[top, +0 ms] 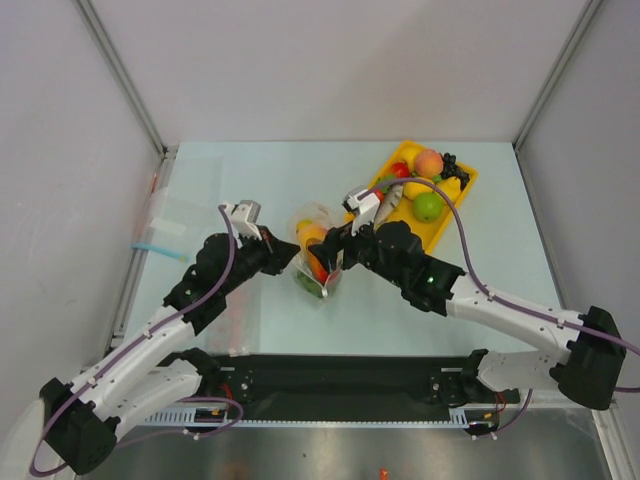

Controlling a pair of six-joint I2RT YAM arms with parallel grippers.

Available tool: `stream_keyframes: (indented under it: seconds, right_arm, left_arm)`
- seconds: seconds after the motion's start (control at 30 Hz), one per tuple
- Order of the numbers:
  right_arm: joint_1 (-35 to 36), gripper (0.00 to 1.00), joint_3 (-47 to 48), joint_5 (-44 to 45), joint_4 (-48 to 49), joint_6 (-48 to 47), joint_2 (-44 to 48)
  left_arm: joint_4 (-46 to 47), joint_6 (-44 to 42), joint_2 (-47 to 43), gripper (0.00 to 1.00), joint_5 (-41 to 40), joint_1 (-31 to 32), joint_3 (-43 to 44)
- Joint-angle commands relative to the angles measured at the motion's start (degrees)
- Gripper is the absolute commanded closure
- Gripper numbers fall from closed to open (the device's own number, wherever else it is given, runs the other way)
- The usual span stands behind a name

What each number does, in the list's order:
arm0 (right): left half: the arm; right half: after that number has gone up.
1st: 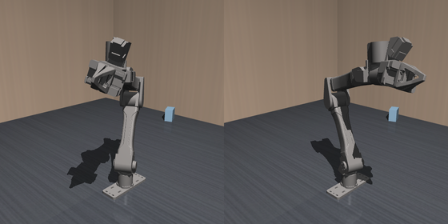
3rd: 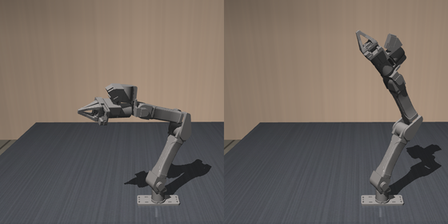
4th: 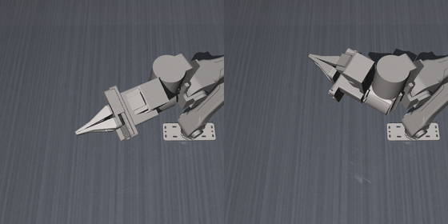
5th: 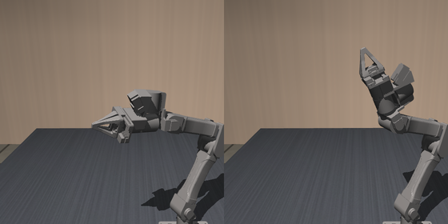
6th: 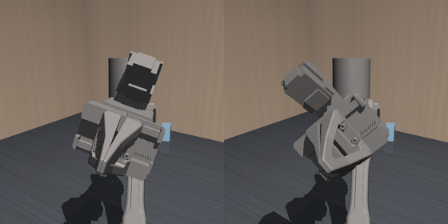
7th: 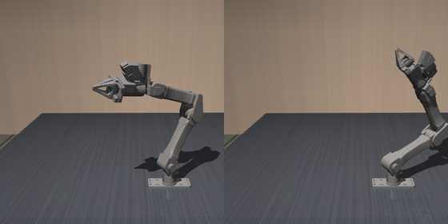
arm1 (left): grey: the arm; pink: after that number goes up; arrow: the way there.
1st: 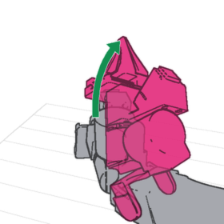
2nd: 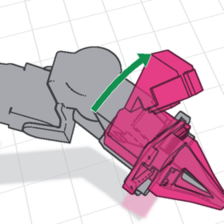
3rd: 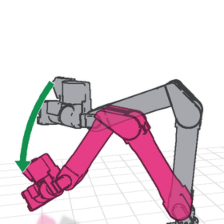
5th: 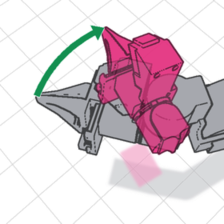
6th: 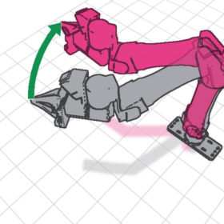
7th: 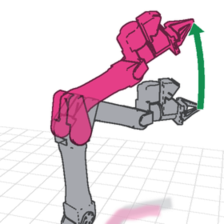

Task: Place the food in the zip-top bag and seal the zipper
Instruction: Place the fake fruit in the zipper food storage bag, then adjust the zipper food storage bag at the center of the board.

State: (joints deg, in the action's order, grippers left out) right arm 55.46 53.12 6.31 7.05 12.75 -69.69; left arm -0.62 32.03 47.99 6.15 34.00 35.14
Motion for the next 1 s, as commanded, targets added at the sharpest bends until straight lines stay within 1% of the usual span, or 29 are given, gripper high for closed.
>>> stream_keyframes:
  seconds: [0.0,0.1,0.2,0.27,0.4,0.47,0.53,0.6,0.63,0.7,0.8,0.87,0.9,0.97]
  right_arm:
    - [0.44,0.31,0.23,1.43,-0.19,-1.50,3.86]
    - [0.52,0.37,0.66,-0.50,-1.60,-2.03,4.04]
    - [0.61,0.51,1.98,-4.54,-3.00,-3.26,3.34]
    - [0.88,0.54,2.25,-8.04,-3.71,-3.96,2.81]
    - [0.96,0.63,3.99,-10.78,-4.76,-4.05,0.01]
    - [0.96,0.65,4.71,-10.62,-5.73,-4.05,-1.75]
    - [1.05,0.69,6.72,-8.95,-7.04,-3.97,-5.53]
    - [0.88,0.74,10.23,-4.92,-11.34,-3.96,-9.39]
    - [0.88,0.74,10.68,-2.03,-12.92,-3.53,-10.37]
    - [0.61,0.75,10.25,-0.51,-12.24,-3.44,-10.99]
    - [0.61,0.72,10.42,1.60,-12.49,-2.65,-10.65]
    - [0.61,0.68,9.11,1.43,-11.98,-2.65,-8.28]
    - [0.61,0.61,8.23,1.25,-10.58,-2.82,-7.31]
    - [0.61,0.56,7.17,0.29,-10.30,-2.82,-4.32]
  left_arm:
    - [1.06,-0.04,-1.58,1.00,-0.88,0.19,1.52]
    - [1.06,-0.30,-2.11,1.00,-1.41,0.28,1.60]
    - [-0.69,-0.57,-2.63,1.00,-0.88,0.19,2.04]
    - [-0.52,-0.57,-2.90,1.00,-0.62,0.37,2.04]
    - [-0.70,-0.57,-2.90,1.00,-0.27,0.28,2.13]
    - [-0.34,-0.48,-2.64,1.00,0.00,0.37,2.04]
    - [-0.34,-0.48,-2.11,1.00,0.17,0.37,2.13]
    - [-0.35,-0.30,-1.93,1.00,1.49,0.37,2.31]
    - [-0.17,-0.30,-2.02,1.00,1.67,0.45,2.22]
    - [0.27,-0.30,-2.28,1.00,1.50,0.54,2.04]
    - [0.01,-0.22,-2.37,1.00,2.54,0.45,2.22]
    - [0.36,-0.21,-2.63,1.00,2.46,0.54,2.04]
    - [0.36,-0.21,-2.72,1.00,1.50,0.63,1.96]
    - [-0.25,-0.21,-2.55,1.00,1.58,0.54,2.13]
